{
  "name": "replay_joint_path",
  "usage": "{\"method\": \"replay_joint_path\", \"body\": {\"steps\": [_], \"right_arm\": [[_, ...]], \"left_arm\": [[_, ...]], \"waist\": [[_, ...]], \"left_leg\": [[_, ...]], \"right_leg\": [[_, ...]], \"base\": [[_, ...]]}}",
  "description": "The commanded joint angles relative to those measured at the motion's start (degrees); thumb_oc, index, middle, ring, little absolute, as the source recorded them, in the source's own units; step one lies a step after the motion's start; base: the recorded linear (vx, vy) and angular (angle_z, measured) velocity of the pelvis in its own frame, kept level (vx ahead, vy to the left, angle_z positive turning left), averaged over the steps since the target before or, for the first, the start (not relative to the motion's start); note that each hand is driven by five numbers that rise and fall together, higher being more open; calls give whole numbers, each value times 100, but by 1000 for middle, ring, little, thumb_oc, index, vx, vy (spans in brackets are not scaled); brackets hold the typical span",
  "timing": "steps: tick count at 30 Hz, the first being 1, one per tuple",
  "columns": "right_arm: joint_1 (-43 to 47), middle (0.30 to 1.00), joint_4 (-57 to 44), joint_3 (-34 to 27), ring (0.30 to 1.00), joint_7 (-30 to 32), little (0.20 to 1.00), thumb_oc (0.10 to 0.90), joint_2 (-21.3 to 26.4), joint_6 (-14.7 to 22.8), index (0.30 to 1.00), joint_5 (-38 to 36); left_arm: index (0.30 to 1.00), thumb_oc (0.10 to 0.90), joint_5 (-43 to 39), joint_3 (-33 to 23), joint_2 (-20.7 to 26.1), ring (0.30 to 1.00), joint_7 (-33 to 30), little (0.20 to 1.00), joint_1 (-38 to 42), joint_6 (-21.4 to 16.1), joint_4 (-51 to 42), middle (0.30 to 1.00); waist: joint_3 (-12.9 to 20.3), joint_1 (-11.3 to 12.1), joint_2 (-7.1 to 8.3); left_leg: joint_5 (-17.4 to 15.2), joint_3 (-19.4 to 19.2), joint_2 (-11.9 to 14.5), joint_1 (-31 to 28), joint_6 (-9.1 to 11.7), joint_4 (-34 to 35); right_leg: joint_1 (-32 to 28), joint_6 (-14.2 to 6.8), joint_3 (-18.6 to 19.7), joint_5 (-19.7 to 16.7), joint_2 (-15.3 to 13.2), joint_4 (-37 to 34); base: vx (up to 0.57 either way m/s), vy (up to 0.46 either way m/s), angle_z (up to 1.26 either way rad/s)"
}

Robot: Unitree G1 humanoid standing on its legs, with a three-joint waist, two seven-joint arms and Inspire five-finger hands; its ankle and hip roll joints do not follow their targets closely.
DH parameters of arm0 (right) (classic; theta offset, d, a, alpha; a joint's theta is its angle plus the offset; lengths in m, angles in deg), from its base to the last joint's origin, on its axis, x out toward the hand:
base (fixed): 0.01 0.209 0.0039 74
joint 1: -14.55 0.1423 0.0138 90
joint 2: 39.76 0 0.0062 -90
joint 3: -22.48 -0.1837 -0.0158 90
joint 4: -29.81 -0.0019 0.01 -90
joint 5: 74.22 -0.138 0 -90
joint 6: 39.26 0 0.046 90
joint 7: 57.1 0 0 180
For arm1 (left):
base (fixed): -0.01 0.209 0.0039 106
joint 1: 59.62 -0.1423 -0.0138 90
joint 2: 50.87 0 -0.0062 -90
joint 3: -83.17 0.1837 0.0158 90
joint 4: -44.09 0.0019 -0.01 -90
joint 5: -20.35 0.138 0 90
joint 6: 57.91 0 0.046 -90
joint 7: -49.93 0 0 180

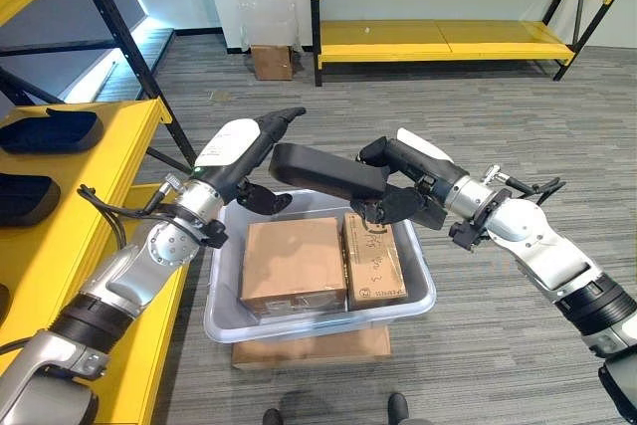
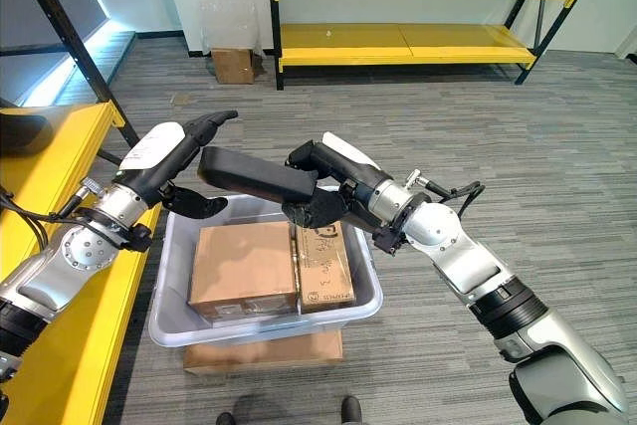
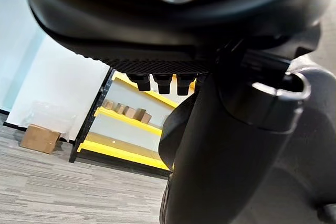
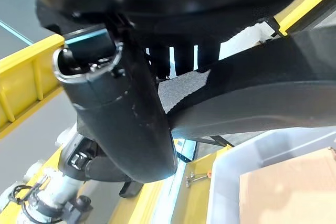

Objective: Move parts from the plastic box to the shelf.

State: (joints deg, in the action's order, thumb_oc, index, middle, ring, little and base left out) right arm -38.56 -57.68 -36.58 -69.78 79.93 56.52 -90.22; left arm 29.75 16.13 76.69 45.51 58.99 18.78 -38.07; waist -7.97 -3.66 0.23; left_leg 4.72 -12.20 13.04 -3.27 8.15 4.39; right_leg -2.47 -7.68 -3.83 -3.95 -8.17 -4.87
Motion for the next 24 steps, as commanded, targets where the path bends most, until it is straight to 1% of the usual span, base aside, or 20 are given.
{"method": "replay_joint_path", "body": {"steps": [1,8,9,10,12,19,20,21,22,24], "right_arm": [[725,300,-395,-73,300,215,300,400,-187,691,300,-466],[710,300,-418,-90,300,204,300,400,-250,698,300,-474],[689,300,-430,-103,300,199,300,400,-283,688,300,-478],[688,300,-431,-104,300,199,300,400,-282,688,300,-478],[684,300,-438,-125,300,200,300,400,-303,676,300,-491],[673,300,-442,-153,300,225,300,400,-350,684,300,-520],[665,300,-449,-155,300,233,300,400,-380,681,300,-522],[665,300,-449,-155,300,233,300,400,-380,680,300,-522],[654,300,-432,-161,300,240,300,400,-427,674,300,-510],[651,300,-442,-164,300,240,300,400,-457,665,300,-511]], "left_arm": [[1000,900,-106,157,267,1000,-217,1000,879,-392,289,1000],[1000,900,-152,184,69,1000,-176,1000,829,-366,433,1000],[1000,900,-196,188,-51,1000,-160,1000,801,-339,532,1000],[1000,900,-196,190,-53,1000,-160,1000,803,-340,535,1000],[1000,900,-260,231,-202,1000,-146,1000,823,-312,648,1000],[1000,900,-388,307,-464,1000,-94,1000,812,-281,841,1000],[890,822,-473,306,-565,890,-86,890,785,-274,877,890],[613,624,-474,306,-566,613,-85,613,785,-274,878,613],[300,400,-557,320,-686,300,-74,300,759,-270,904,300],[300,400,-622,359,-766,300,-48,300,752,-263,893,300]], "waist": [[871,-96,196],[861,-119,211],[856,-124,222],[857,-124,221],[850,-135,238],[839,-156,284],[828,-160,293],[828,-160,292],[828,-164,298],[830,-170,301]], "left_leg": [[218,214,460,180,171,61],[213,200,446,188,165,61],[215,198,438,197,161,61],[215,200,438,199,161,61],[217,201,438,224,158,61],[211,194,441,249,154,61],[213,193,438,249,153,61],[213,193,438,249,153,61],[215,192,439,253,149,61],[214,186,443,251,148,61]], "right_leg": [[-428,-301,-109,625,-299,46],[-413,-302,-96,617,-298,43],[-415,-302,-101,611,-300,36],[-415,-302,-102,611,-300,35],[-400,-300,-107,602,-298,28],[-362,-299,-86,588,-289,21],[-360,-297,-81,583,-287,24],[-360,-297,-81,582,-287,23],[-362,-296,-78,583,-284,20],[-364,-296,-79,584,-285,19]], "base": [[0,0,0],[0,0,0],[0,0,0],[0,0,0],[0,0,0],[0,0,0],[0,0,0],[0,0,0],[0,0,0],[0,0,0]]}}
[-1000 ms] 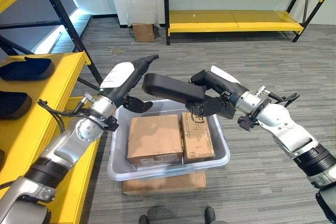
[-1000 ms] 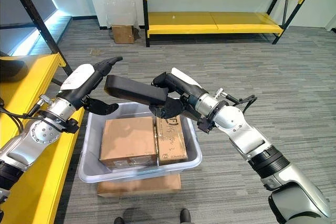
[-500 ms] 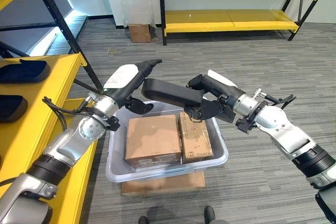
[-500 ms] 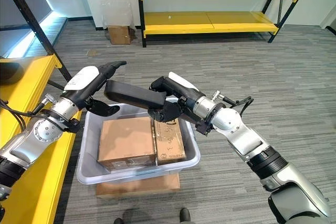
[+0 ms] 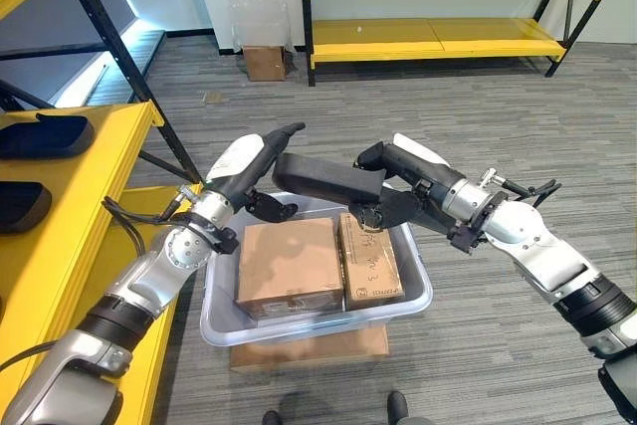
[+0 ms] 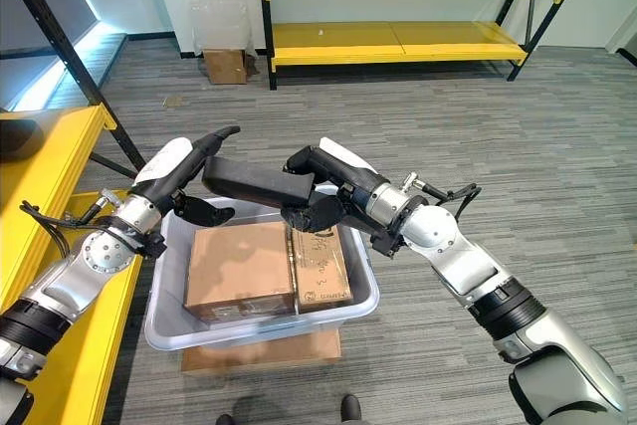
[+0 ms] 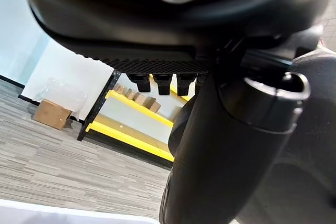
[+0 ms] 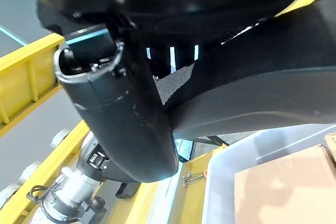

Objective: Move parts from the plastic box to the shelf.

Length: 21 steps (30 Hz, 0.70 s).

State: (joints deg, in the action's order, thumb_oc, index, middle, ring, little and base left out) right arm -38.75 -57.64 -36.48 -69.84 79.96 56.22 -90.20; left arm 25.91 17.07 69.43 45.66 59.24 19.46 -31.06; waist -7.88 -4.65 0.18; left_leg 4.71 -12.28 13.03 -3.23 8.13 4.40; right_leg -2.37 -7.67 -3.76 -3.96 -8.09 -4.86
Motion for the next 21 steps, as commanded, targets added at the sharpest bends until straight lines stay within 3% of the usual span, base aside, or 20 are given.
{"method": "replay_joint_path", "body": {"steps": [1,6,21], "right_arm": [[669,300,-447,-175,300,246,300,400,-459,696,300,-514],[706,300,-429,-166,300,258,300,400,-491,689,300,-457],[611,300,-441,-248,300,270,300,400,-584,693,300,-332]], "left_arm": [[300,400,-238,266,-41,300,-64,300,728,-332,193,300],[300,400,-258,405,-143,300,17,300,762,-358,37,300],[300,400,-487,139,-361,300,-65,300,569,-371,-225,300]], "waist": [[822,-70,306],[822,-85,307],[851,-81,322]], "left_leg": [[215,193,443,247,150,60],[206,185,446,238,145,60],[201,189,455,203,138,60]], "right_leg": [[-374,-297,-86,585,-292,18],[-370,-294,-78,588,-292,25],[-402,-282,-85,605,-277,37]], "base": [[0,0,0],[0,0,0],[0,0,0]]}}
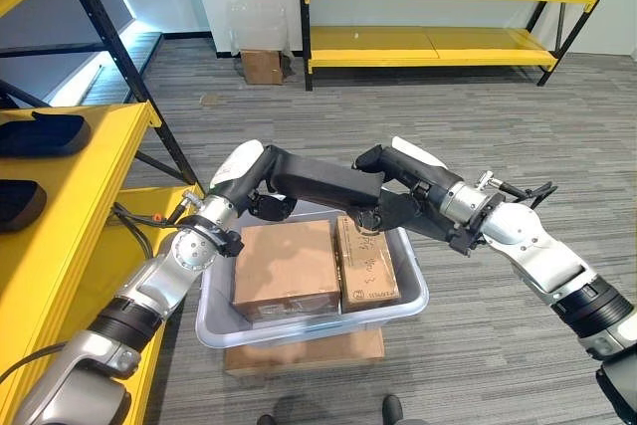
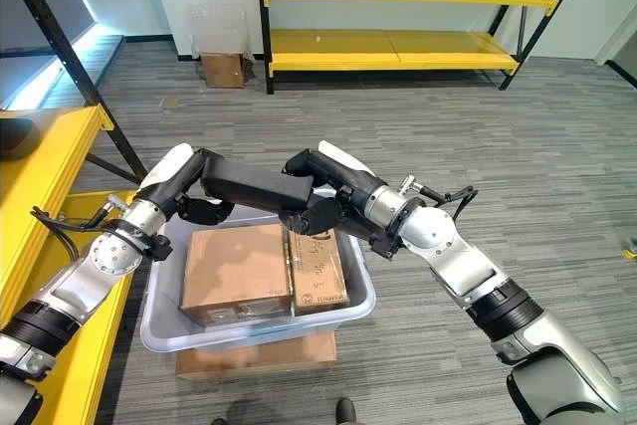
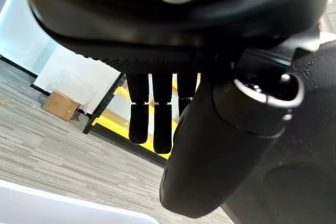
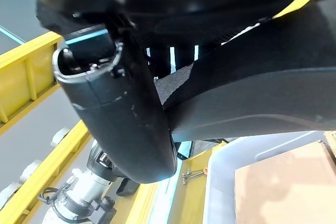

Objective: Move parts from the plastic box to the shelf.

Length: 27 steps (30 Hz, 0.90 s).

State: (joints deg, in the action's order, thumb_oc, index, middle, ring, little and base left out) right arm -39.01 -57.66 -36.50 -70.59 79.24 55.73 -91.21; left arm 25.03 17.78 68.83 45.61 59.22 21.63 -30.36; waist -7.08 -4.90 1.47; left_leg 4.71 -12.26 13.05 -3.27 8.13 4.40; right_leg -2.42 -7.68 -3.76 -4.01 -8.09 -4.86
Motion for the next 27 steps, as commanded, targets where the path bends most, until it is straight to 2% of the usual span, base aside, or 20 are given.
{"method": "replay_joint_path", "body": {"steps": [1,7,8,9,10,22,27], "right_arm": [[622,300,-447,-251,300,335,300,400,-523,746,300,-210],[596,300,-431,-276,300,320,300,400,-522,724,300,-198],[574,360,-399,-277,360,332,360,443,-533,712,360,-179],[564,583,-395,-275,583,321,583,602,-535,703,583,-169],[572,1000,-406,-275,1000,315,1000,900,-500,695,1000,-142],[408,1000,-725,-653,1000,362,1000,900,-437,715,1000,-307],[155,1000,-1003,-920,1000,315,1000,900,-331,729,1000,-451]], "left_arm": [[300,400,-419,25,-313,300,-59,300,520,-599,-344,300],[300,400,-472,-51,-324,300,-36,300,411,-596,-380,300],[300,400,-473,-60,-318,300,-36,300,396,-592,-384,300],[300,400,-484,-63,-322,300,-32,300,386,-588,-389,300],[300,400,-502,-80,-306,300,-29,300,362,-589,-417,300],[300,400,-414,-336,-145,300,-9,300,114,-558,-445,300],[300,400,-170,-482,71,300,37,300,-85,-512,-321,300]], "waist": [[778,-46,196],[788,-33,213],[789,-35,208],[787,-37,206],[794,-33,206],[820,-17,186],[816,-32,146]], "left_leg": [[196,194,454,209,135,60],[189,187,451,197,129,60],[186,185,447,189,127,60],[184,184,443,187,124,60],[183,182,446,181,126,60],[183,192,438,183,123,60],[183,193,436,184,124,60]], "right_leg": [[-403,-280,-87,614,-277,36],[-406,-280,-63,611,-278,33],[-410,-279,-59,610,-277,33],[-408,-278,-55,611,-278,36],[-414,-278,-60,611,-283,33],[-428,-270,-72,615,-280,32],[-436,-276,-86,625,-284,37]], "base": [[0,0,0],[0,0,0],[0,0,0],[0,0,0],[0,0,0],[0,0,0],[0,0,0]]}}
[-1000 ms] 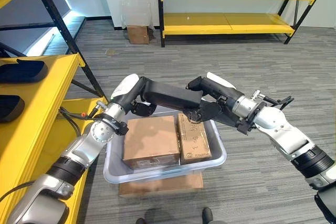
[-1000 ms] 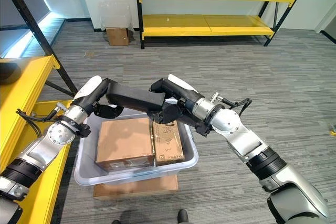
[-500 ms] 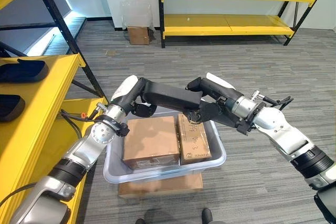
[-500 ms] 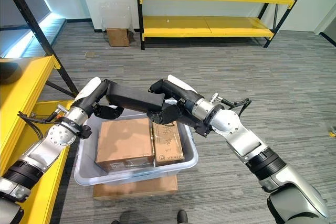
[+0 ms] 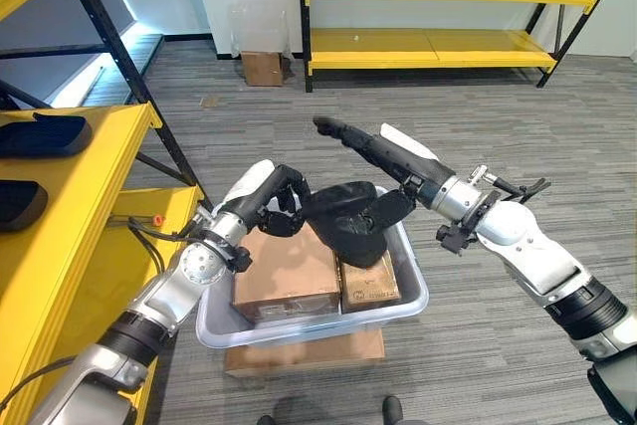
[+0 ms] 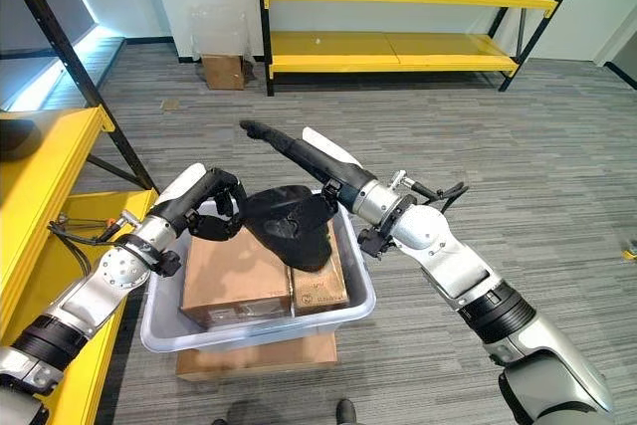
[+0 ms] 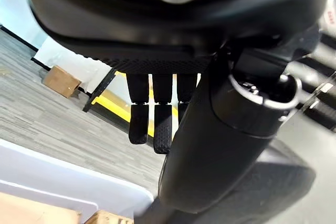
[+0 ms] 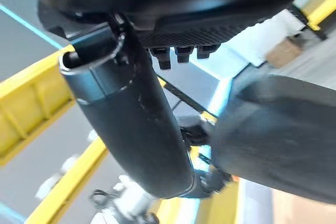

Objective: Move parts from the plastic box to the shelf.

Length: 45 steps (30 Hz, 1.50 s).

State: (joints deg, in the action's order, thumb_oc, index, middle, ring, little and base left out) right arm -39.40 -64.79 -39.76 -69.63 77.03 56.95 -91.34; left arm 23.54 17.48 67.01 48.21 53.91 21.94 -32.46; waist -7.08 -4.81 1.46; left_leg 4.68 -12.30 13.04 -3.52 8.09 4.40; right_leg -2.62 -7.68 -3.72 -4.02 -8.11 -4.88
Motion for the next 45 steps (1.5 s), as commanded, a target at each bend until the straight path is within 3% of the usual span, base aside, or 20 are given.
{"method": "replay_joint_path", "body": {"steps": [1,14,30,32,33,41,45], "right_arm": [[191,1000,-293,-597,1000,218,1000,900,-110,605,1000,-438],[-409,1000,-649,-1186,1000,150,1000,900,310,635,1000,-655],[-622,1000,-638,-1358,1000,175,1000,900,330,639,1000,-582],[-643,1000,-640,-1368,1000,169,1000,900,331,640,1000,-574],[-669,1000,-637,-1381,1000,160,1000,900,331,627,1000,-554],[-701,1000,-499,-1360,1000,207,1000,900,428,593,1000,-315],[-678,1000,-409,-1371,1000,237,1000,900,696,598,1000,19]], "left_arm": [[300,400,-21,-451,253,300,-223,300,447,-545,-111,300],[300,400,298,-842,688,300,-192,300,74,-476,374,300],[300,400,370,-1022,629,300,-232,300,-134,-459,320,300],[327,420,352,-1061,596,327,-242,327,-175,-460,299,327],[1000,900,282,-1169,523,1000,-256,1000,-288,-447,217,1000],[1000,900,135,-1462,290,1000,-353,1000,-688,-424,-180,1000],[1000,900,71,-1582,175,1000,-349,1000,-941,-439,-476,1000]], "waist": [[818,-41,148],[788,-83,86],[753,-106,97],[751,-104,96],[743,-92,110],[672,-45,143],[615,0,184]], "left_leg": [[186,199,437,209,129,60],[182,162,425,178,132,60],[156,110,413,125,117,60],[156,111,414,123,118,60],[154,114,416,124,116,60],[165,119,435,162,113,60],[177,137,433,218,115,60]], "right_leg": [[-417,-276,-91,627,-282,39],[-387,-289,-86,647,-295,84],[-386,-285,-26,672,-288,104],[-391,-284,-31,676,-287,107],[-382,-283,-31,678,-283,106],[-361,-269,-39,687,-277,109],[-342,-264,-56,696,-268,104]], "base": [[0,0,0],[0,0,0],[0,0,0],[7,-1,-2],[0,0,0],[0,0,0],[0,0,0]]}}
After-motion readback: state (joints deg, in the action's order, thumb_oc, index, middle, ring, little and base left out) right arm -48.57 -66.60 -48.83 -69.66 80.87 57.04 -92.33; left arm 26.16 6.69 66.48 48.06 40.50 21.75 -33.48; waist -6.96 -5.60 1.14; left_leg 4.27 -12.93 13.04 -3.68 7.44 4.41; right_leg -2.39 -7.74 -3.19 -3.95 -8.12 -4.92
